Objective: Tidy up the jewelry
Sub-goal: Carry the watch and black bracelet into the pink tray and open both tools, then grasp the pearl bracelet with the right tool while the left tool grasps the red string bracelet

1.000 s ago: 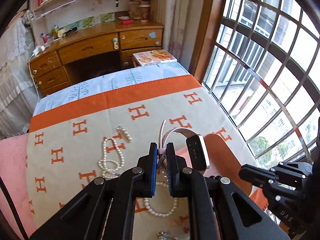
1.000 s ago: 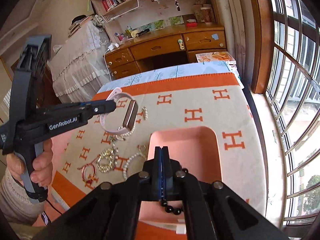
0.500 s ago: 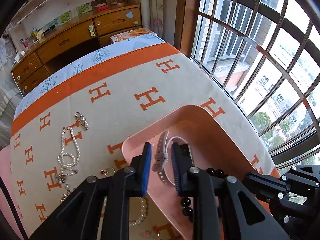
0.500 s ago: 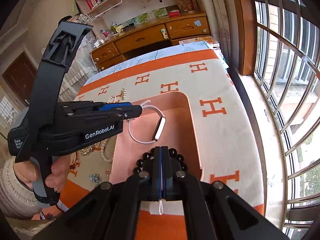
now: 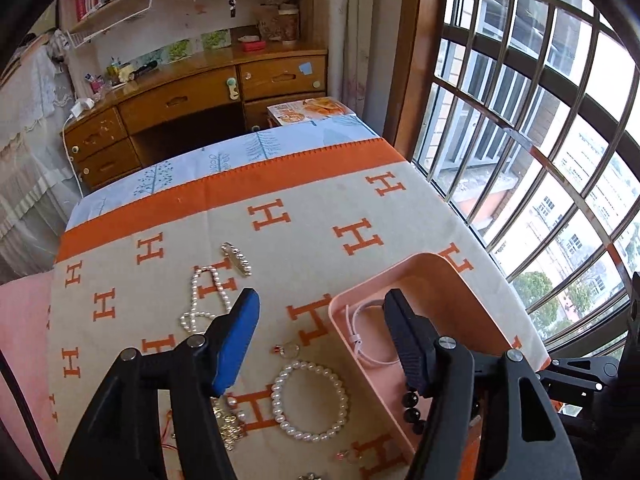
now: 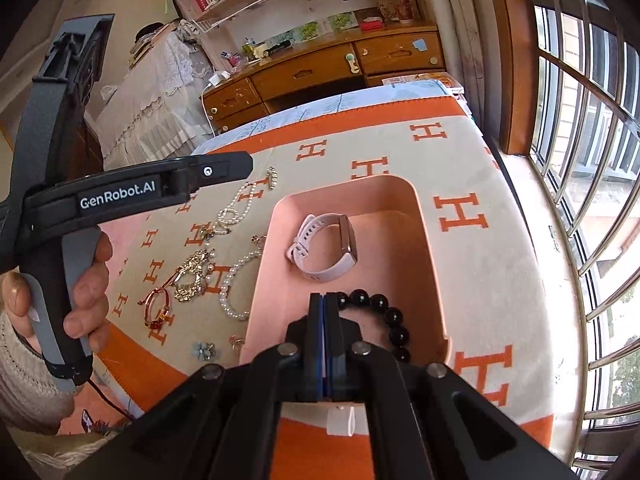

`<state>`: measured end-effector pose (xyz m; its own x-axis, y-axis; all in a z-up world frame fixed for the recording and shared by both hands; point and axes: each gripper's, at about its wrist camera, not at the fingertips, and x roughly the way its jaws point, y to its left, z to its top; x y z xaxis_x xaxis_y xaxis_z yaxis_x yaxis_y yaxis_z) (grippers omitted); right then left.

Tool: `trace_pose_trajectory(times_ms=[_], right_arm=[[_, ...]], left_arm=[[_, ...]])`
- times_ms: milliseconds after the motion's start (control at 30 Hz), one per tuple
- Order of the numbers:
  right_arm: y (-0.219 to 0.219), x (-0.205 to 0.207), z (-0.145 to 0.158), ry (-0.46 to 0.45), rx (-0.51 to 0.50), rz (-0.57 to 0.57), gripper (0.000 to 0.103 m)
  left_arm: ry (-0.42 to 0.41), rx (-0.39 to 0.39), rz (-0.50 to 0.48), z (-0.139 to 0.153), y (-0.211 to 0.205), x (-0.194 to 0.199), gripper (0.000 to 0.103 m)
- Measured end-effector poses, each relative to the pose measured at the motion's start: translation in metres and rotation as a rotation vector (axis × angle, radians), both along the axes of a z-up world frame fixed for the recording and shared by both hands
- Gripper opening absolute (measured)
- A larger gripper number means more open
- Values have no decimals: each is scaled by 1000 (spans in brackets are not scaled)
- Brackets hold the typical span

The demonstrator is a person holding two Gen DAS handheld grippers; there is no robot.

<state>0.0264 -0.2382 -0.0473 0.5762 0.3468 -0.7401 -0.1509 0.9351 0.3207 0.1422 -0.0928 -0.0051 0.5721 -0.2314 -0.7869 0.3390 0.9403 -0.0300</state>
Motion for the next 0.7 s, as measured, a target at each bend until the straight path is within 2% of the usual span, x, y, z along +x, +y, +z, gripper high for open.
trace_pose_trajectory(times_ms=[133,333,400,433,467,533,633,700], right_arm=[[10,-2,3,-12,4,22,1],[26,-6,9,-22,22,53,1],[33,-8,12,-29,12,64,1],[37,-9,13,-31,9,72,1],[40,-9,14,-31,13,81,1],[45,-10,16,-25,33,99,4],[54,-10,19,-28,37,116,14],[62,-10,20,-25,38,134,14]], left_arm=[[-33,-8,60,15,33,-11,65],[32,-28,64,28,76,-30,65],[29,-26,77,34,90,-39,65],[24,-21,88,36,97,-44,71],[21,-12,106,39,103,-49,84],[12,5,147,44,118,-58,96],[-7,5,182,50,139,-70,97],[3,-3,198,49,152,-76,97]])
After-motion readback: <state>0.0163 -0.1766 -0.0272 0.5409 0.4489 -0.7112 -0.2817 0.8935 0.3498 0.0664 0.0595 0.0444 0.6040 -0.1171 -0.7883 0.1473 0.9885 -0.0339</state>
